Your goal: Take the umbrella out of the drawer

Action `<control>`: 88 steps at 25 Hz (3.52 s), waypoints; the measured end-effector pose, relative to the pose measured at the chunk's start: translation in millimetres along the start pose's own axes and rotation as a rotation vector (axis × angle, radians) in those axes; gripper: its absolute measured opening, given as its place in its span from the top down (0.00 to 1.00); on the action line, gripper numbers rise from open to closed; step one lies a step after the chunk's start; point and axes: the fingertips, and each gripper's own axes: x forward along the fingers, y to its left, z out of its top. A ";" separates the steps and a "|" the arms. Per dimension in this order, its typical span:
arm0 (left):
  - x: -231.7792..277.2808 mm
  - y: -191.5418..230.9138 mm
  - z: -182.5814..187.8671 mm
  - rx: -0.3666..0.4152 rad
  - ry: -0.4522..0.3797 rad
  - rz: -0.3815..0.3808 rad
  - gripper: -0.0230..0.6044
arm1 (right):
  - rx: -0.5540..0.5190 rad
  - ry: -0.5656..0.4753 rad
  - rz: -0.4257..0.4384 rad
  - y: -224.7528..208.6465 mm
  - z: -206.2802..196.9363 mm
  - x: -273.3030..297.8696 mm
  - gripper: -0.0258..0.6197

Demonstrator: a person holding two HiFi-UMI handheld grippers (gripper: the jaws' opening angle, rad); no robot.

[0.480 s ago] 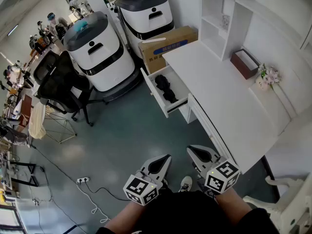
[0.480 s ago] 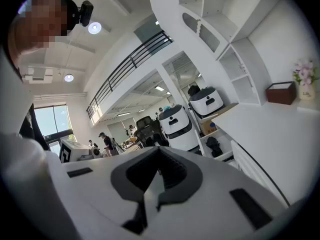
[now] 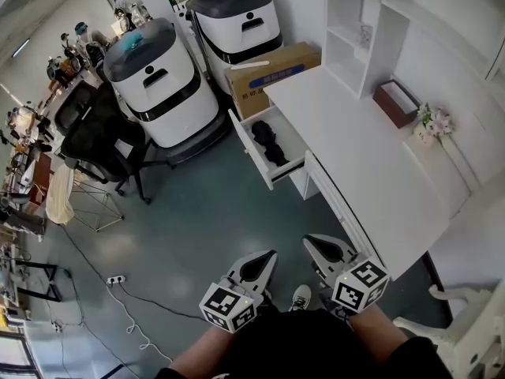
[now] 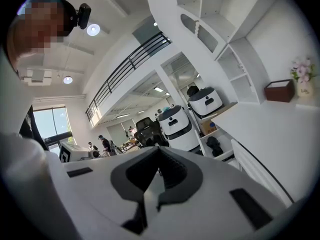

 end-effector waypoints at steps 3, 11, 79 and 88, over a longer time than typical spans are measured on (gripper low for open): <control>-3.5 1.9 0.8 -0.001 -0.002 0.004 0.97 | 0.000 0.004 0.002 1.9 -1.6 1.7 0.96; -12.2 13.4 0.8 -0.008 -0.006 0.017 0.97 | -0.005 0.016 0.006 6.5 -4.8 12.7 0.96; -46.1 248.9 79.8 -0.015 -0.035 -0.077 0.97 | -0.004 0.005 -0.164 25.9 27.8 247.5 0.96; -7.6 272.2 98.4 -0.012 -0.043 -0.034 0.97 | -0.012 0.021 -0.129 -15.1 53.1 276.3 0.96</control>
